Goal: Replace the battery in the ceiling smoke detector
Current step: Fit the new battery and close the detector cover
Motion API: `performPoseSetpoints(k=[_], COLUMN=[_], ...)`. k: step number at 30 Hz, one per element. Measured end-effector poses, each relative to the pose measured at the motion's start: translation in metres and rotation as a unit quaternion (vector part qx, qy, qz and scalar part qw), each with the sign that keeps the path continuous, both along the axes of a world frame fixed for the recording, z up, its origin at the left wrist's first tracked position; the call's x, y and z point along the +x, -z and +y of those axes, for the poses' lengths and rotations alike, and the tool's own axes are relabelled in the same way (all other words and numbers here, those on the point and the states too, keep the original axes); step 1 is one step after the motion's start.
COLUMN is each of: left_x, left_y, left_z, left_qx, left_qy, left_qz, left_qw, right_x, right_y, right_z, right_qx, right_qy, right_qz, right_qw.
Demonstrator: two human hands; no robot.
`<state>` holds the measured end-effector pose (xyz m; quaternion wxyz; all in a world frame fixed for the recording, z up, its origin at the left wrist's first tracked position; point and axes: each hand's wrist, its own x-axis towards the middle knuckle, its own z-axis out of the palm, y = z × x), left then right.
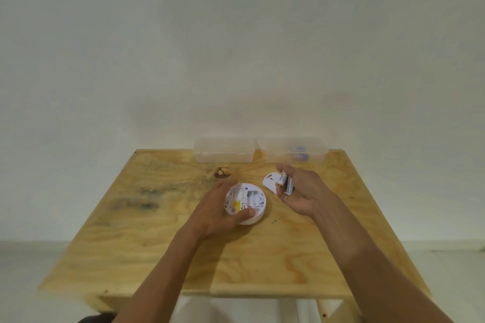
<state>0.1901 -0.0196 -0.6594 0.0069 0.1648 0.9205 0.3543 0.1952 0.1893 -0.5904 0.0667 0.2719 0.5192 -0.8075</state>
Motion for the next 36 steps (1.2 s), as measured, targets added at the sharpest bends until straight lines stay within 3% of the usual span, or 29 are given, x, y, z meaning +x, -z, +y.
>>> performPoseSetpoints(k=[7,17,25,33,36], left_x=[0.006,0.009,0.004,0.003,0.003], left_y=[0.012,0.015,0.02,0.027,0.027], left_z=[-0.003,-0.005,-0.004,-0.001,-0.001], left_qx=[0.007,0.039,0.037,0.044,0.047], left_qy=[0.015,0.027,0.028,0.007,0.009], left_qz=[0.037,0.078,0.098,0.106,0.102], left_qw=[0.999,0.996,0.994,0.993,0.994], right_x=[0.017,0.017,0.009,0.004,0.007], right_y=[0.019,0.025,0.018,0.02,0.019], right_z=[-0.007,-0.014,-0.02,-0.025,-0.027], right_qx=[0.041,0.256,0.213,0.366,0.446], right_qy=[-0.018,-0.071,-0.123,-0.177,-0.202], right_qz=[0.033,0.121,0.08,0.09,0.113], right_qw=[0.998,0.957,0.966,0.909,0.864])
